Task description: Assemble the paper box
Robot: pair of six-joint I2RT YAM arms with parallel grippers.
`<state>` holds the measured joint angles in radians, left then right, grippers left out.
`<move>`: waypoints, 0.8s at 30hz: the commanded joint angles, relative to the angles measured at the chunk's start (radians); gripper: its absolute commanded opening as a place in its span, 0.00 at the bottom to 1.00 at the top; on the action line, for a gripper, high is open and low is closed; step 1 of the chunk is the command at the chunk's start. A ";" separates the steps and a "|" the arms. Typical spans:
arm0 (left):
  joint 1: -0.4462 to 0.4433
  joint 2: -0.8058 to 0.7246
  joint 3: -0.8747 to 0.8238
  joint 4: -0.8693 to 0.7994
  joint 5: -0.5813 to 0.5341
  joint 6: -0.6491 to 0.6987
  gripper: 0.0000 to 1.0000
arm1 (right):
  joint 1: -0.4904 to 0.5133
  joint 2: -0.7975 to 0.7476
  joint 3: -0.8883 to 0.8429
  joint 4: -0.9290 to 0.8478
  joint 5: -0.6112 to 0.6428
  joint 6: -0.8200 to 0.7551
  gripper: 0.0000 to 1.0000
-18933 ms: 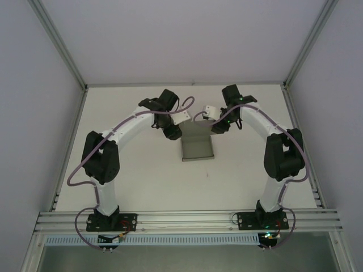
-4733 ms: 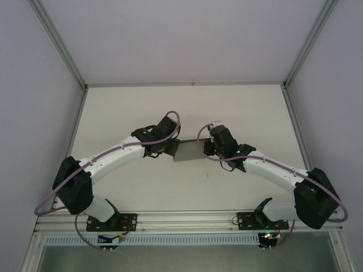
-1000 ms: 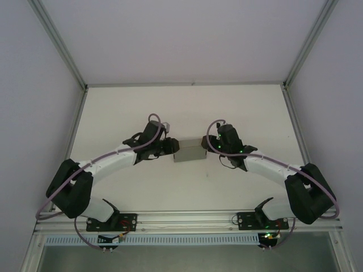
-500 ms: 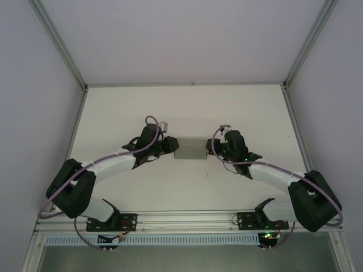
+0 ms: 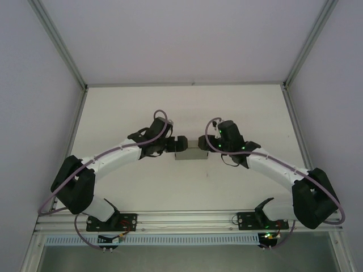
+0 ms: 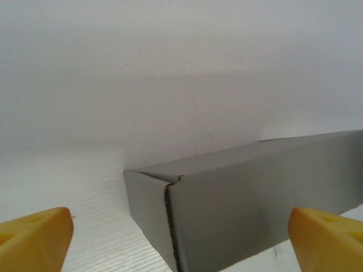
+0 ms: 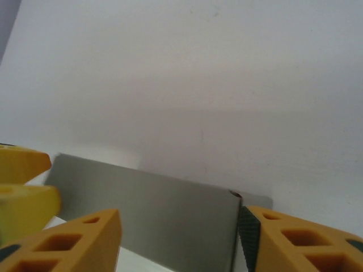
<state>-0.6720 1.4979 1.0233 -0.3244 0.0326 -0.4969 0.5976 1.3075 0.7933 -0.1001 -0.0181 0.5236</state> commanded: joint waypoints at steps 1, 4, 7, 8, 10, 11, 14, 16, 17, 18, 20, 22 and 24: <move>-0.004 -0.010 0.071 -0.086 -0.055 0.048 1.00 | 0.006 0.009 0.083 -0.132 0.004 -0.098 0.73; -0.003 -0.022 0.106 -0.119 -0.100 0.063 1.00 | 0.006 0.018 0.135 -0.184 0.006 -0.177 0.90; 0.000 -0.047 0.119 -0.157 -0.158 0.064 1.00 | 0.006 0.026 0.177 -0.217 -0.042 -0.344 1.00; 0.003 -0.062 0.114 -0.162 -0.171 0.066 1.00 | 0.005 0.026 0.193 -0.236 -0.075 -0.416 1.00; 0.011 -0.098 0.092 -0.170 -0.202 0.063 1.00 | 0.006 0.027 0.232 -0.289 -0.170 -0.618 1.00; 0.017 -0.119 0.078 -0.173 -0.217 0.063 1.00 | 0.006 0.029 0.250 -0.315 -0.206 -0.711 1.00; 0.034 -0.180 0.033 -0.198 -0.283 0.055 1.00 | 0.005 0.059 0.303 -0.400 -0.277 -0.997 1.00; 0.044 -0.221 0.000 -0.226 -0.336 0.038 1.00 | 0.012 0.091 0.327 -0.473 -0.318 -1.205 1.00; 0.046 -0.240 -0.016 -0.239 -0.358 0.026 1.00 | 0.014 0.112 0.344 -0.501 -0.327 -1.259 1.00; 0.050 -0.261 -0.034 -0.252 -0.379 0.017 1.00 | 0.015 0.137 0.366 -0.516 -0.326 -1.287 1.00; 0.056 -0.298 -0.062 -0.273 -0.409 0.001 1.00 | 0.015 0.189 0.412 -0.550 -0.304 -1.323 1.00; 0.060 -0.330 -0.087 -0.292 -0.433 -0.011 1.00 | 0.015 0.248 0.465 -0.606 -0.279 -1.368 1.00; 0.063 -0.356 -0.103 -0.311 -0.460 -0.024 1.00 | 0.019 0.307 0.519 -0.666 -0.260 -1.396 1.00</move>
<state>-0.6182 1.1786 0.9428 -0.5716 -0.3466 -0.4873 0.6106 1.5589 1.2472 -0.6300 -0.2722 -0.7120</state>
